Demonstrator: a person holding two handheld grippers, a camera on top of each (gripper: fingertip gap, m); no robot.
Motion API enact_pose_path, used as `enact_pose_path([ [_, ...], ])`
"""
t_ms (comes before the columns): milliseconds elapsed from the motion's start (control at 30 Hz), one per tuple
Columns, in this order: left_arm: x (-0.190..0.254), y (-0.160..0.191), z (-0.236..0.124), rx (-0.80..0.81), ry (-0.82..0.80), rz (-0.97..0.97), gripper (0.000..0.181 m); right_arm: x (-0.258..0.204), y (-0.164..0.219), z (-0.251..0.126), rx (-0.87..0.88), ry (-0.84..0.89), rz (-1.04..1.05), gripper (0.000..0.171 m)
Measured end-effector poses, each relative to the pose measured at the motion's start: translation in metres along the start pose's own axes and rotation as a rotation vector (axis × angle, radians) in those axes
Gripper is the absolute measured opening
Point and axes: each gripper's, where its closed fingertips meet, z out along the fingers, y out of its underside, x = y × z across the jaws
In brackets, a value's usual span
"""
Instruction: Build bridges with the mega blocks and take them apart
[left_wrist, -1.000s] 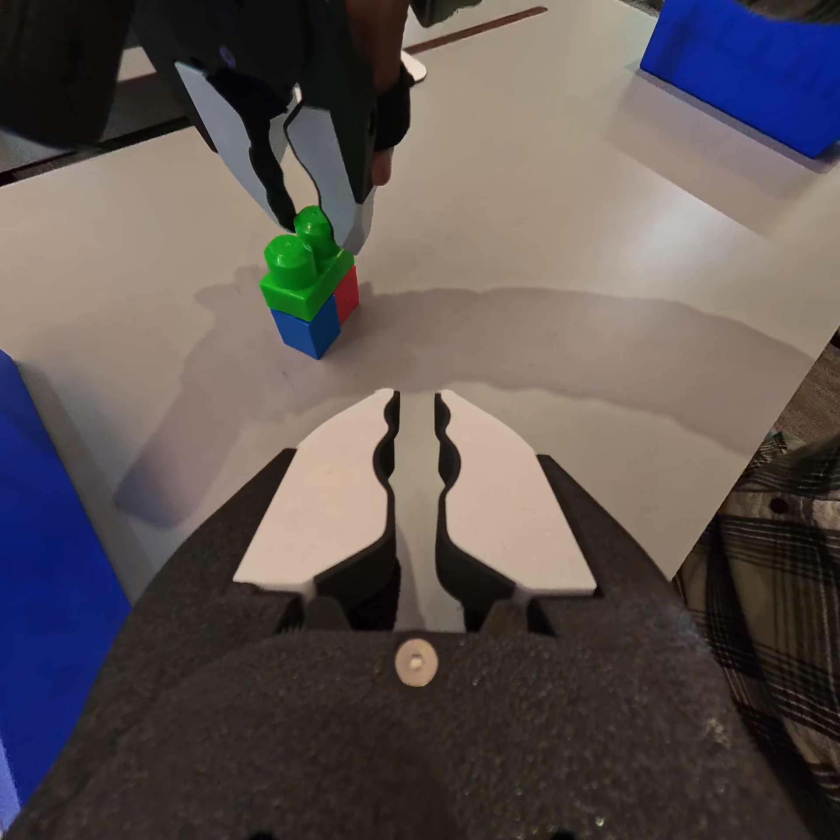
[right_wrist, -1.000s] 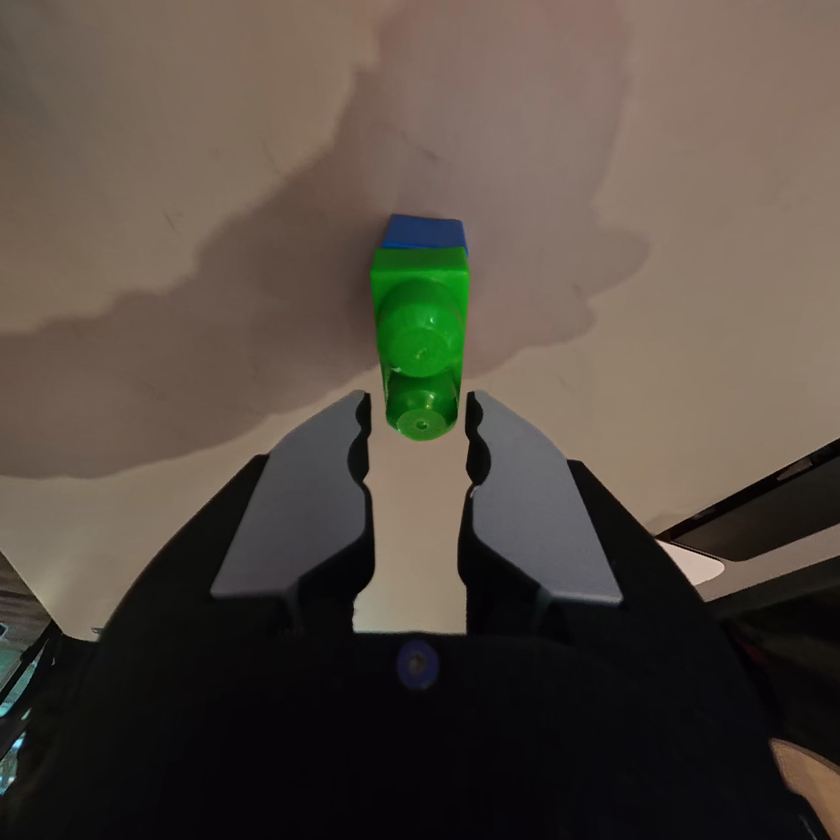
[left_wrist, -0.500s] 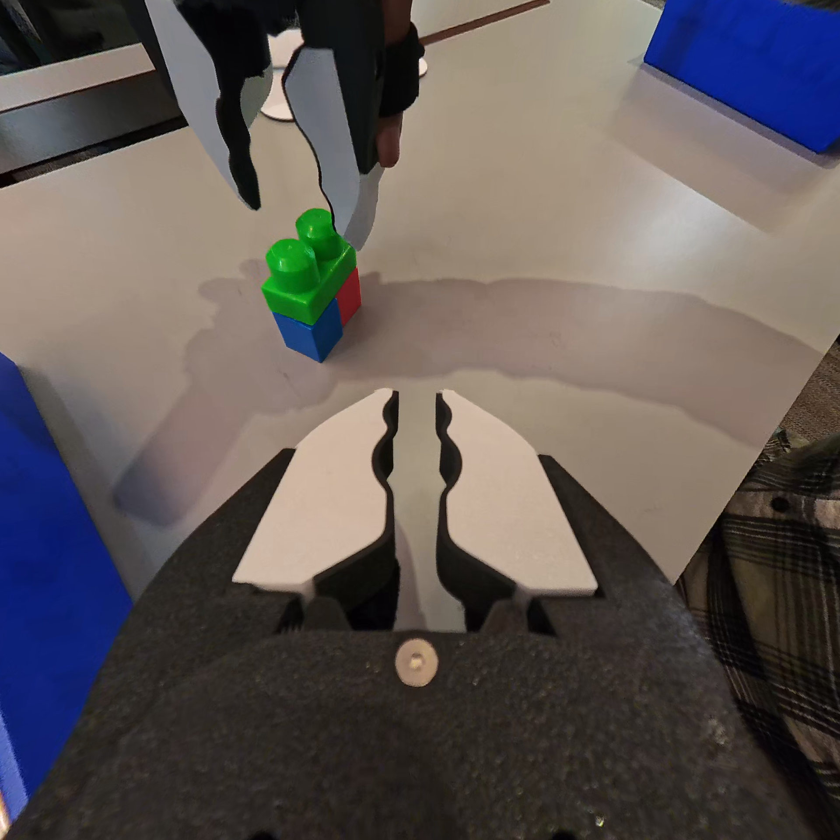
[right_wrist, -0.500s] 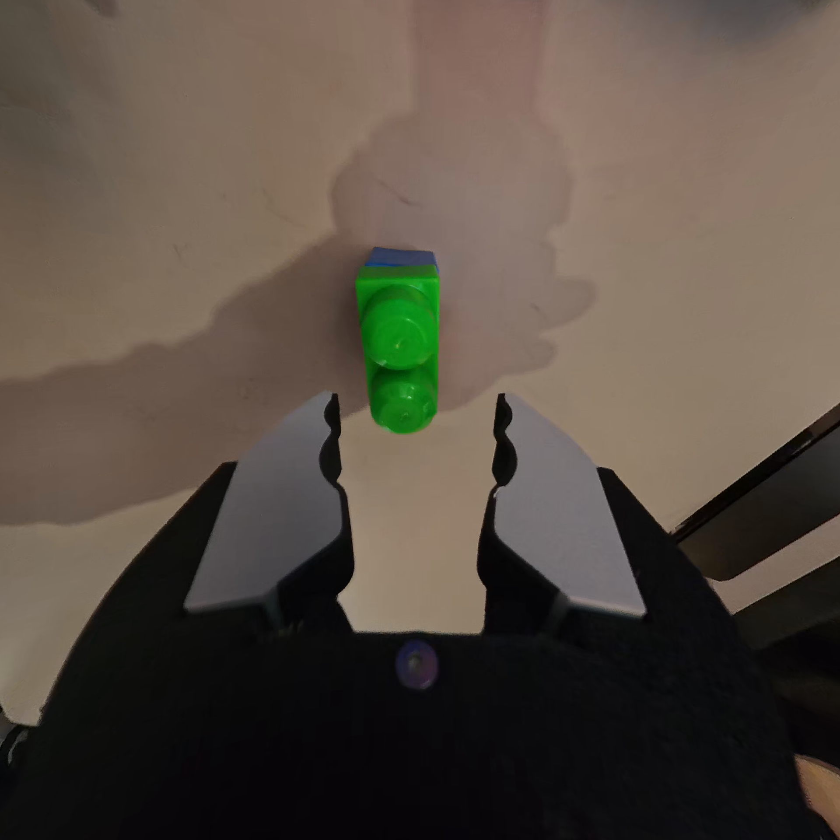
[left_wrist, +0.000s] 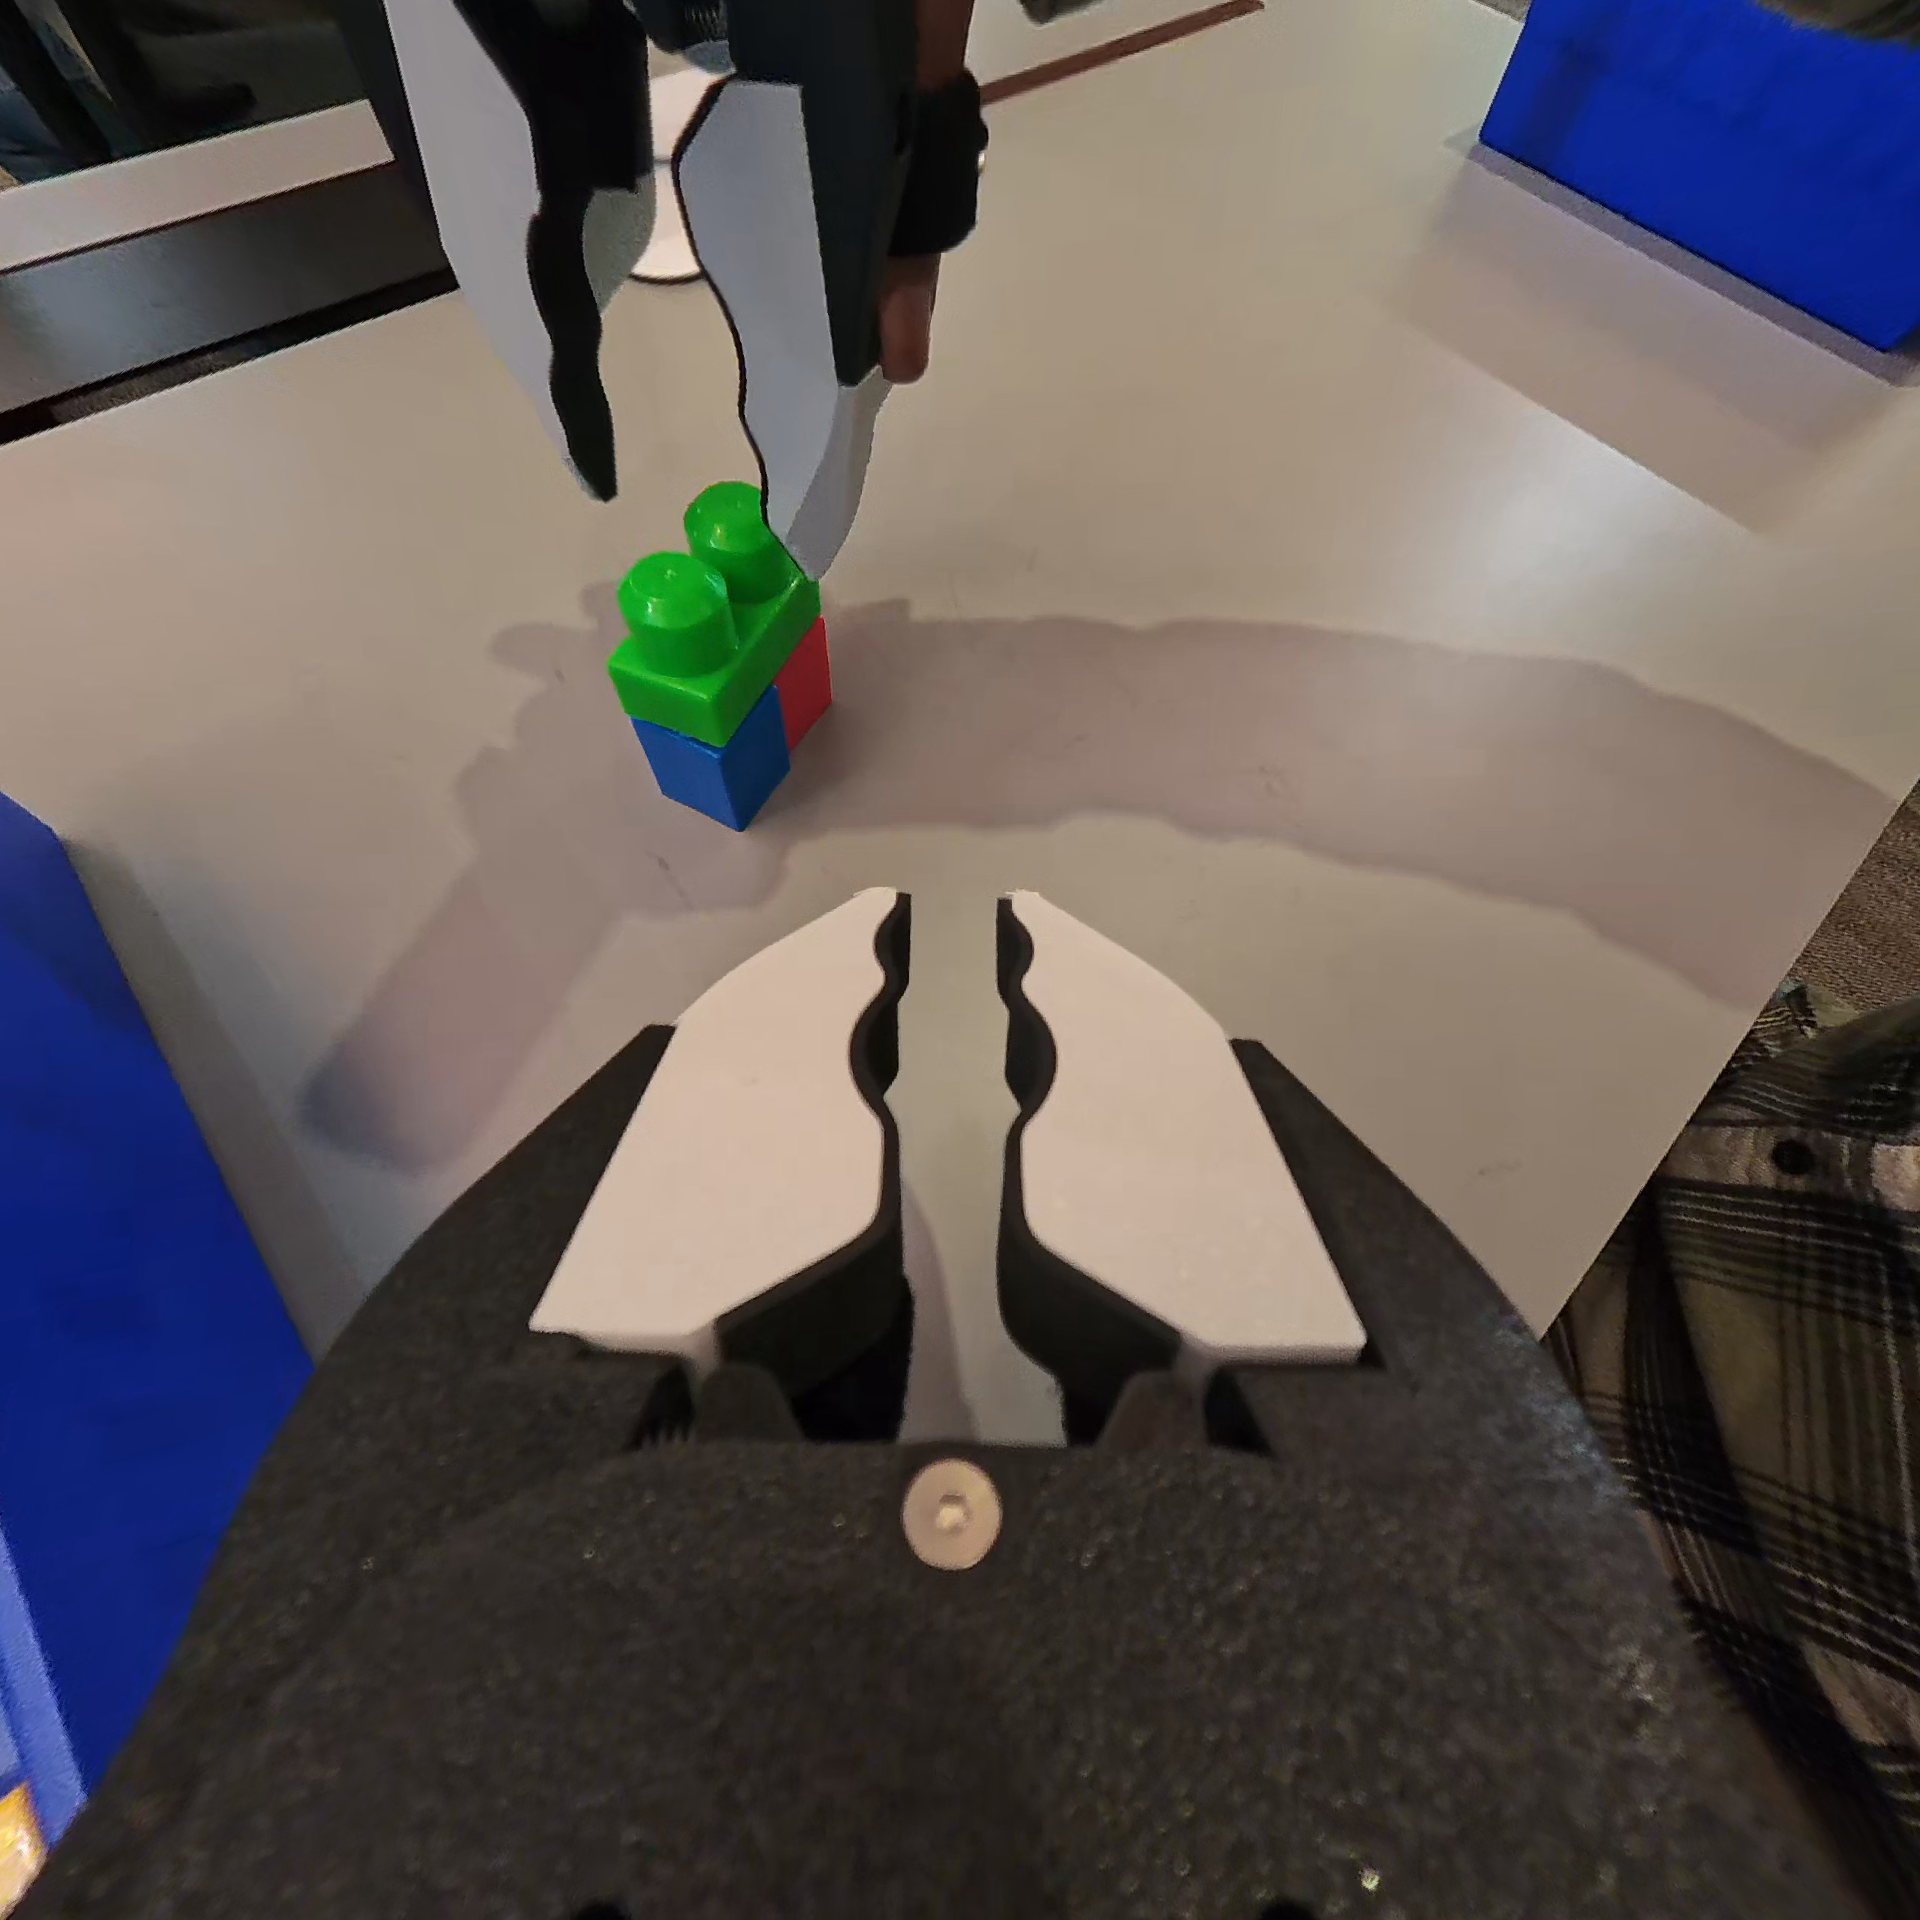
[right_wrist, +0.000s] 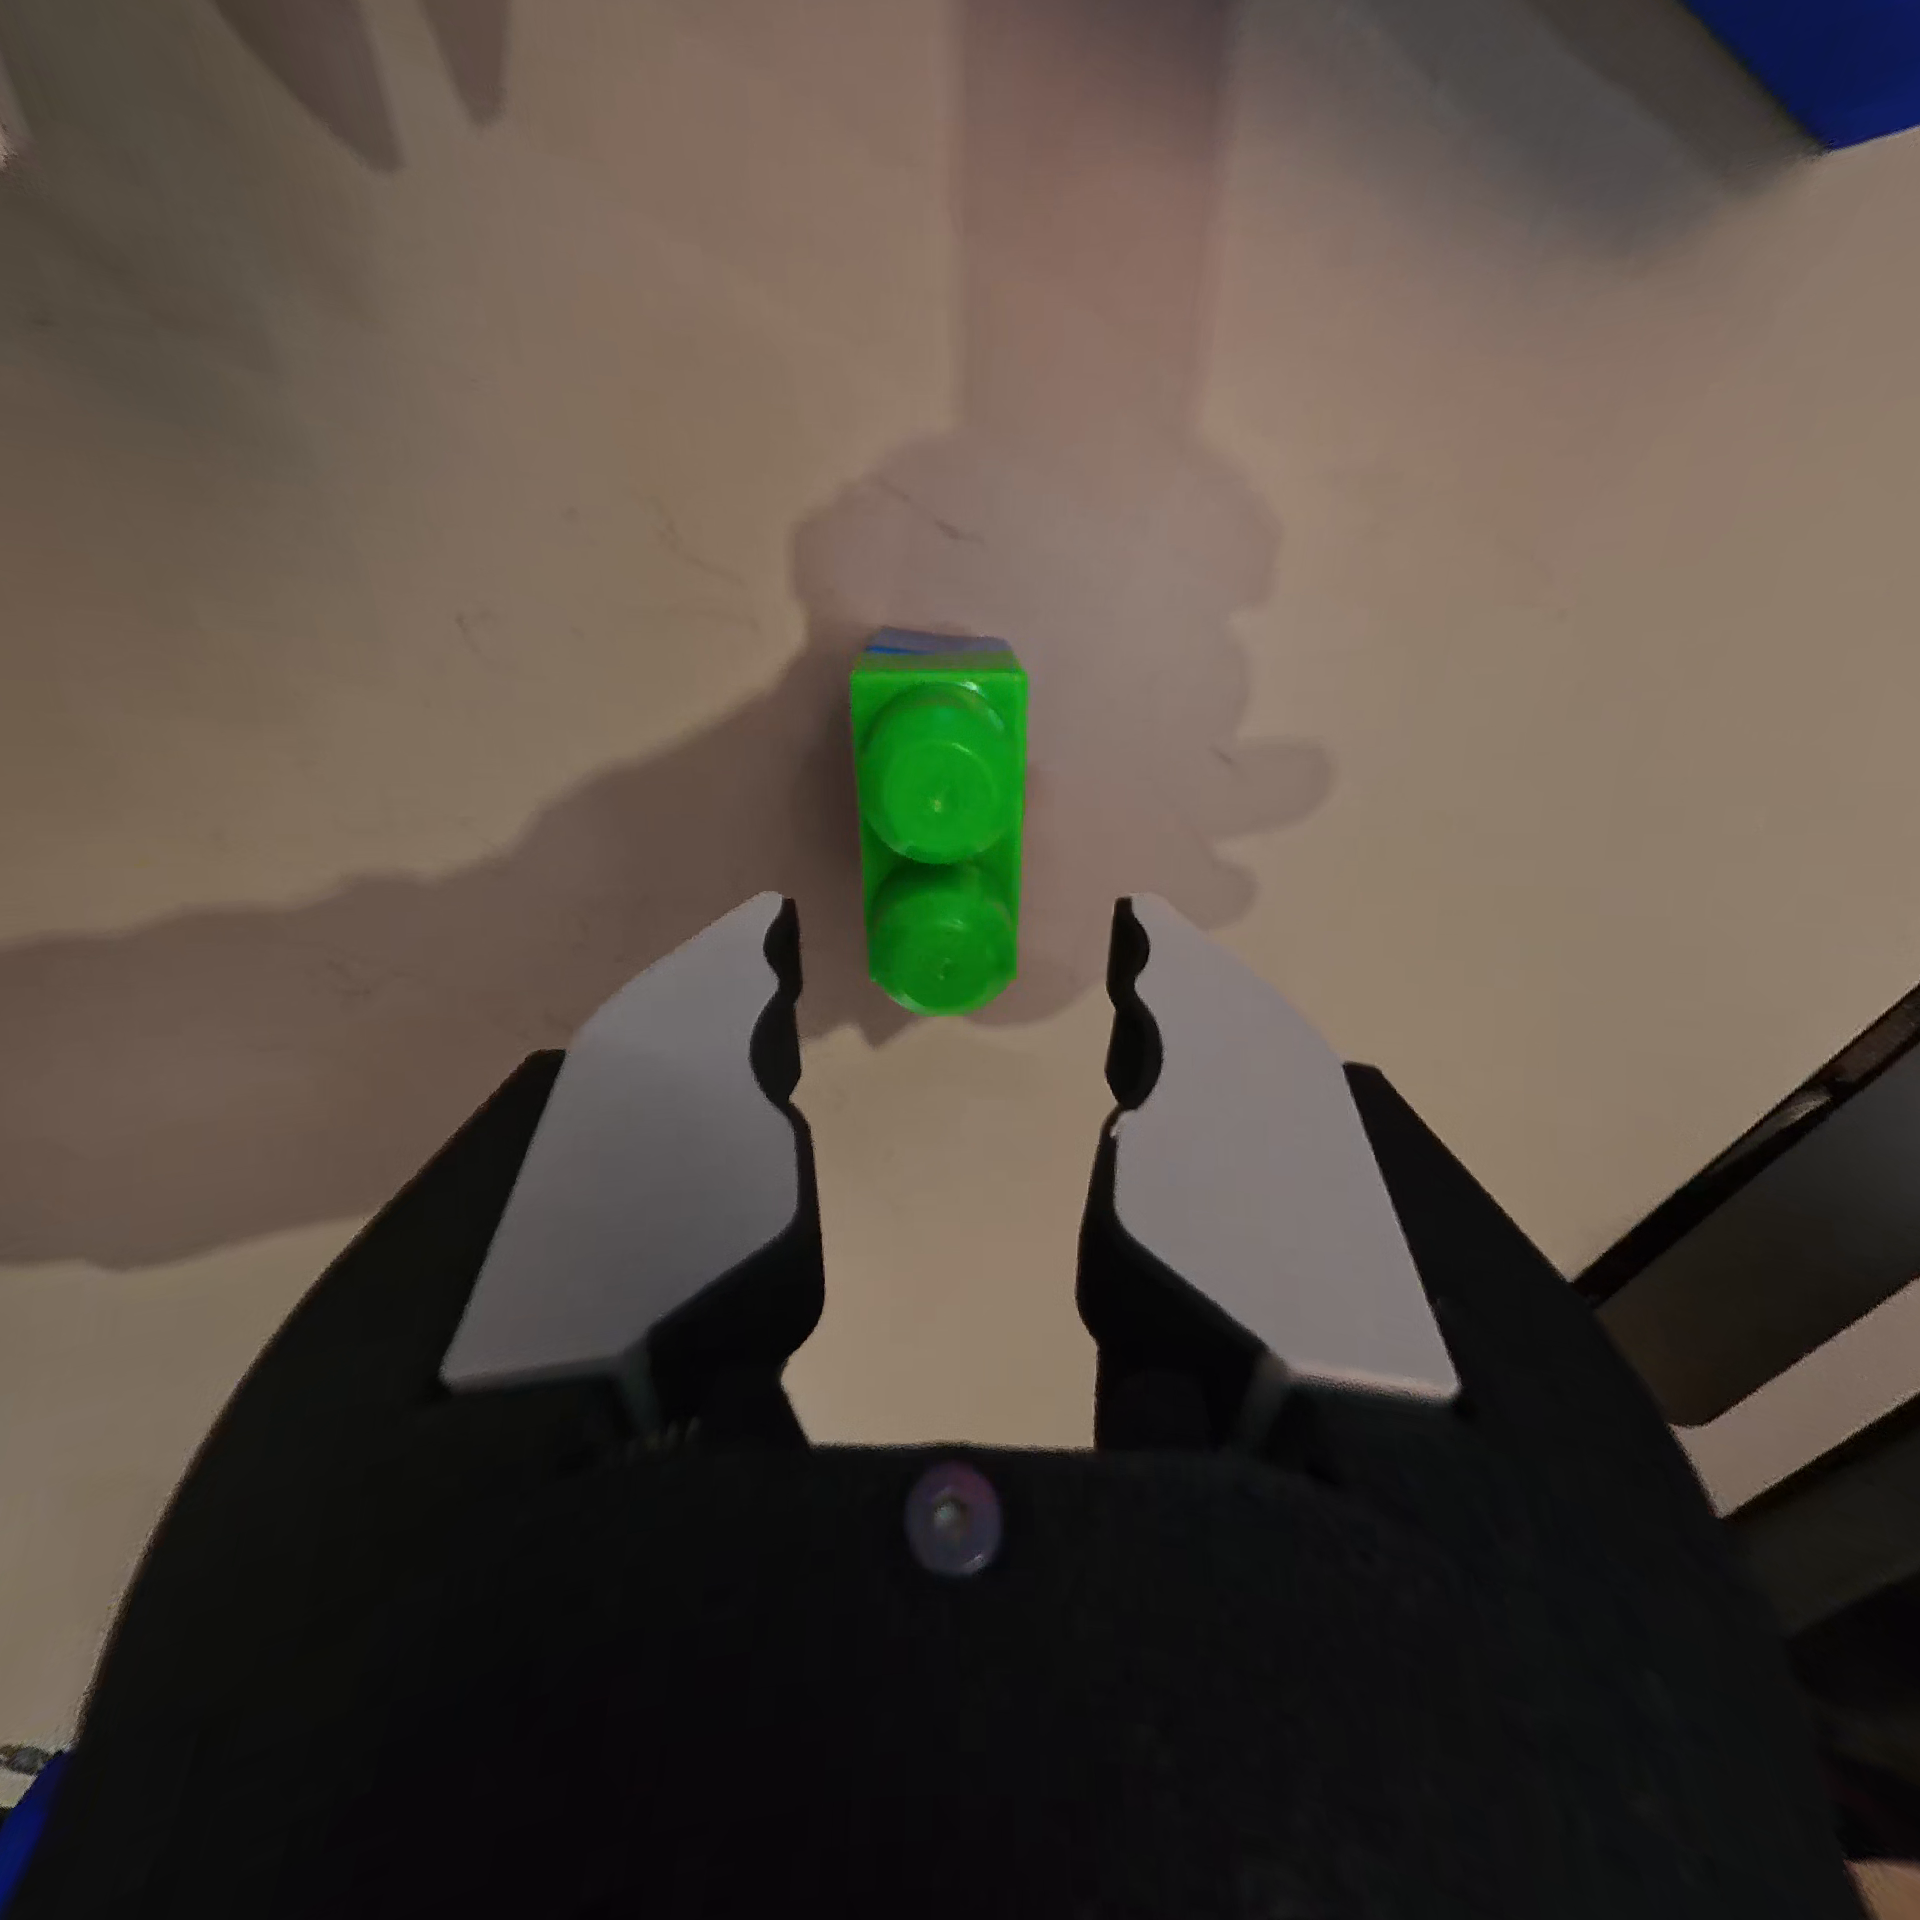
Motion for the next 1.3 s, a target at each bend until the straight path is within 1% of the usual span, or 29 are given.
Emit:
enact_pose_path([
  [300, -0.001, 0.004, -0.001, -0.008, -0.002, -0.004, 0.015, -0.001, -0.004, 0.01, -0.027, -0.011, -0.019, 0.055],
  [567, -0.002, 0.006, -0.002, -0.005, 0.0, -0.009, 0.015, -0.001, -0.001, 0.02, -0.065, -0.028, -0.028, 0.049],
  [967, -0.003, 0.011, -0.002, -0.007, 0.003, -0.016, 0.015, -0.003, -0.002, 0.027, -0.08, -0.044, -0.032, 0.05],
  [1100, -0.003, 0.012, -0.002, -0.008, 0.003, -0.017, 0.015, -0.003, 0.004, 0.029, -0.112, -0.042, -0.036, 0.05],
  [1300, -0.003, 0.012, -0.001, -0.006, 0.005, -0.017, 0.015, -0.005, 0.007, 0.032, -0.116, -0.051, -0.033, 0.049],
])
